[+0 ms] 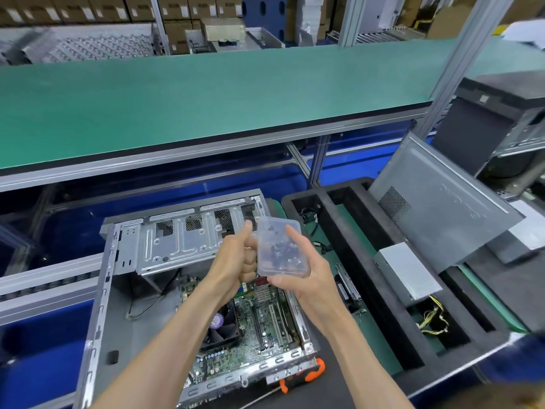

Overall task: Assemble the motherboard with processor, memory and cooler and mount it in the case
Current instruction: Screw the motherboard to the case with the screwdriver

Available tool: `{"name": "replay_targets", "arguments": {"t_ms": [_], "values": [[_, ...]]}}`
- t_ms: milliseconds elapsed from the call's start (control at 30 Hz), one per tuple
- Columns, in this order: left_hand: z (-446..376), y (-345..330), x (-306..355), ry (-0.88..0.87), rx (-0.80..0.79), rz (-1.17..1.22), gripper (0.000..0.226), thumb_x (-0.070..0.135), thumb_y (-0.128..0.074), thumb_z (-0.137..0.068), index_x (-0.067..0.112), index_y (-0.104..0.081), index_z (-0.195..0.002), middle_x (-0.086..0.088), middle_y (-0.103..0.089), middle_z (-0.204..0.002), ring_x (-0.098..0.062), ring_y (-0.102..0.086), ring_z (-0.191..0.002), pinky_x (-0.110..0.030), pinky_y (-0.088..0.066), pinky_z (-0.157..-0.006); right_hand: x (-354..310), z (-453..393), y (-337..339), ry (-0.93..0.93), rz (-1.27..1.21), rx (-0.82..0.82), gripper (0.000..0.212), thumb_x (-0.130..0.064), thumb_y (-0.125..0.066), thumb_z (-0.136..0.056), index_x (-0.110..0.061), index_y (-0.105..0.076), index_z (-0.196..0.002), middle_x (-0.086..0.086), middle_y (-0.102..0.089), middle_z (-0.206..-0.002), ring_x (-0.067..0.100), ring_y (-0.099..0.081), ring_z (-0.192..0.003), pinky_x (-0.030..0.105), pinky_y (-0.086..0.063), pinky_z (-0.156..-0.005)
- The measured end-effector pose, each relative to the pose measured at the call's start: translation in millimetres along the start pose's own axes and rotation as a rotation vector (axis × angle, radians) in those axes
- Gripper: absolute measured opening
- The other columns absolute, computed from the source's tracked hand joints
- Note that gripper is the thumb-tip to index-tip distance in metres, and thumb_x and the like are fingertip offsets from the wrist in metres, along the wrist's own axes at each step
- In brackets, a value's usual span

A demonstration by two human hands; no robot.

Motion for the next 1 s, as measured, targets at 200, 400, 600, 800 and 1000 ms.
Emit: {"name": "replay_targets", "arguments": {"t_ms": [200,400,600,800,1000], "values": [[2,-10,5,-0.043,-0.073,-0.04,0.033,0.042,-0.075,-0.079,0.011,-0.07,-0.07,0.002,-0.023,-0.052,-0.014,-0.016,-0.043,-0.02,-0.017,-0.041,1,-2,3,-0.014,-0.103,0.01,0.049,-0.015,-0.067,-0.094,-0.032,-0.057,-0.139,-0.002,-0.065,-0.129,0.038,-0.069,-0.104,0.04,-0.059,-0.074],[2,-30,4,-0.032,-0.135,-0.088,0.04,0.035,-0.07,-0.091,0.018,-0.072,-0.054,0.007,-0.03,-0.046,-0.01,-0.021,-0.038,-0.02,-0.02,-0.038,-7,-2,26,-0.012,-0.076,0.145,0.055,-0.015,-0.064,-0.097,-0.037,-0.048,-0.145,0.002,-0.064,-0.131,0.036,-0.071,-0.098,0.037,-0.06,-0.057],[0,7,3,-0.08,0.114,-0.04,0.047,0.046,-0.063,-0.093,0.005,-0.072,-0.072,0.004,-0.03,-0.046,-0.014,-0.021,-0.039,-0.023,-0.024,-0.039,-11,7,94,-0.106,0.044,0.368,0.049,-0.009,-0.064,-0.092,-0.038,-0.058,-0.13,-0.002,-0.072,-0.113,0.029,-0.073,-0.092,0.039,-0.059,-0.059],[9,33,-23,-0.074,0.12,0.05,0.04,0.034,-0.066,-0.092,0.012,-0.065,-0.059,0.002,-0.029,-0.047,-0.014,-0.021,-0.039,-0.022,-0.02,-0.037,59,23,140,-0.359,0.272,0.411,0.037,0.002,-0.054,-0.093,-0.014,-0.061,-0.126,0.009,-0.069,-0.116,0.025,-0.068,-0.104,0.036,-0.057,-0.084],[9,36,-47,-0.008,0.11,0.15,0.045,0.031,-0.063,-0.094,0.02,-0.053,-0.051,0.005,-0.025,-0.048,-0.014,-0.017,-0.041,-0.022,-0.016,-0.038,117,28,130,-0.476,0.385,0.304,0.039,0.003,-0.051,-0.094,-0.016,-0.057,-0.127,0.006,-0.068,-0.115,0.022,-0.067,-0.103,0.04,-0.056,-0.092]]}}
Point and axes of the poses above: each hand's wrist, its own z-axis away from the middle knuckle, its own y-axis out of the back of the hand, x = y × z, the point moved 9 cm from there along -z, towards the middle knuckle
